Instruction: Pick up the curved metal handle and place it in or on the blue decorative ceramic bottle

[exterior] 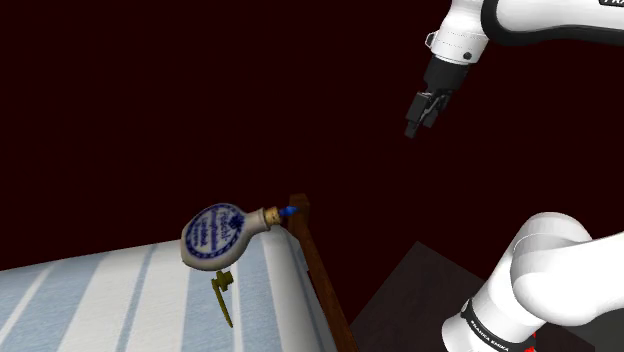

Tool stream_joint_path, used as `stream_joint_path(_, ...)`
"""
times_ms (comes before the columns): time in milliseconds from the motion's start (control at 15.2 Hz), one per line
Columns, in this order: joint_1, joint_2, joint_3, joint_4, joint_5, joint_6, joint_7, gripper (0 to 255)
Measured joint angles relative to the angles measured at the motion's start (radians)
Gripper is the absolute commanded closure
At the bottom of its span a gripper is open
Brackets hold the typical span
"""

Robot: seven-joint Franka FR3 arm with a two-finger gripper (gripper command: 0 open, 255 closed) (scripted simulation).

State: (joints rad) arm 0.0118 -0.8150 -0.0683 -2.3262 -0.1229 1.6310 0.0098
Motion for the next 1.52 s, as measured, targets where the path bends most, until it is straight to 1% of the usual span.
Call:
stream_joint_path(198, 0.007, -0.001, 0.014, -0.027, 0.015, 0.025, 0.02, 0)
stream_joint_path(528, 0.039, 0.041, 0.064, -0.114, 0.07, 0.152, 0.092, 0)
stream_joint_path(726, 0.061, 0.079, 0.101, -0.146, 0.105, 0.223, 0.138, 0)
stream_joint_path(1056, 0.098, 0.185, 0.161, -0.182, 0.16, 0.37, 0.21, 0)
stream_joint_path(1518, 0.142, 0.365, 0.246, -0.182, 0.218, 0.567, 0.303, 0)
